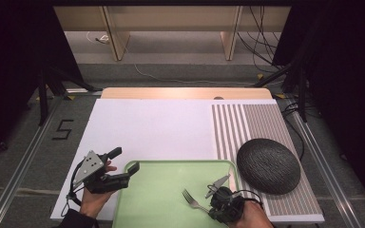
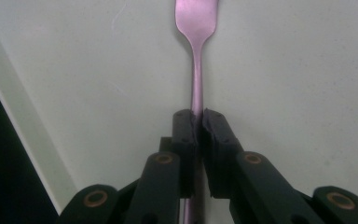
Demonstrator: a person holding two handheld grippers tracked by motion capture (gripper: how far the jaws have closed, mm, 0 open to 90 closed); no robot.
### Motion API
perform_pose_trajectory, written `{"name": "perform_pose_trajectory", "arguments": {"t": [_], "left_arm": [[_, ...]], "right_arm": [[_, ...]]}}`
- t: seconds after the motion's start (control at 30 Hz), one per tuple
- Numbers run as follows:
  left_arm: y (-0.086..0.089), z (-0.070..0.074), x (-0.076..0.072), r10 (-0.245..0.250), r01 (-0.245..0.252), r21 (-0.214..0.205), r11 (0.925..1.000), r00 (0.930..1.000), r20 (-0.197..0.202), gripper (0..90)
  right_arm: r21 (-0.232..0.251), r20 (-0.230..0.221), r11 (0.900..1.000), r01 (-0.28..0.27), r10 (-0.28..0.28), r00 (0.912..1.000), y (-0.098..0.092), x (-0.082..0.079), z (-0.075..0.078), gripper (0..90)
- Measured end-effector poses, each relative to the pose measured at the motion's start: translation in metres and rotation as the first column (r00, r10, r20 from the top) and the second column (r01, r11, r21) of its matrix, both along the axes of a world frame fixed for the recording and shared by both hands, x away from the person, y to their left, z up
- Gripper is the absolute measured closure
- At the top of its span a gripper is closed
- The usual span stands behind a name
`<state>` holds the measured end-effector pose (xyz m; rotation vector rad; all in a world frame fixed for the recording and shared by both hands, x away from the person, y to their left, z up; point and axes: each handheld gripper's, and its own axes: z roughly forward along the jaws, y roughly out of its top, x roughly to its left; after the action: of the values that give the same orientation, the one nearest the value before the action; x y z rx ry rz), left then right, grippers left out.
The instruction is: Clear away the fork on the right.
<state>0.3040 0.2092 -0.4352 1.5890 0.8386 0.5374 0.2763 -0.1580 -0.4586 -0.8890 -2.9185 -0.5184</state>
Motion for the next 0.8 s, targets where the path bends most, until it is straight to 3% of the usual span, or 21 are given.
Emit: {"name": "perform_pose_trajectory", "arguments": {"t": [0.17, 0.3, 0.4, 0.5, 0.7, 0.8], "left_arm": [[0.0, 0.0, 0.0, 0.0, 0.0, 0.0, 1.0, 1.0, 0.001, 15.7], [0.0, 0.0, 0.0, 0.0, 0.0, -0.001, 1.0, 1.0, 0.002, 15.7], [0.0, 0.0, 0.0, 0.0, 0.0, -0.001, 1.0, 1.0, 0.002, 15.7], [0.0, 0.0, 0.0, -0.001, 0.001, 0.0, 1.0, 1.0, 0.004, 15.7], [0.0, 0.0, 0.0, -0.002, 0.002, 0.0, 1.0, 1.0, 0.002, 15.7], [0.0, 0.0, 0.0, -0.003, 0.003, 0.001, 1.0, 1.0, 0.003, 15.7]], "right_arm": [[-0.006, 0.001, 1.0, 0.001, -0.001, 1.0, 0.001, 0.0, -0.001, 82.8], [0.013, 0.017, 0.9998, 0.013, -0.013, 0.9998, 0.001, 0.0, 0.001, 60.9], [0.055, 0.044, 0.9984, 0.014, -0.017, 0.9989, 0.002, 0.0, 0.004, 49.5], [0.044, 0.096, 0.999, 0.008, -0.012, 0.9953, 0.008, -0.004, 0.005, 40.7], [0.058, 0.135, 0.9976, -0.037, 0.029, 0.9904, 0.016, -0.01, 0.006, 37.8], [0.063, 0.151, 0.997, -0.044, 0.034, 0.988, 0.017, -0.012, 0.006, 42.4]]}}
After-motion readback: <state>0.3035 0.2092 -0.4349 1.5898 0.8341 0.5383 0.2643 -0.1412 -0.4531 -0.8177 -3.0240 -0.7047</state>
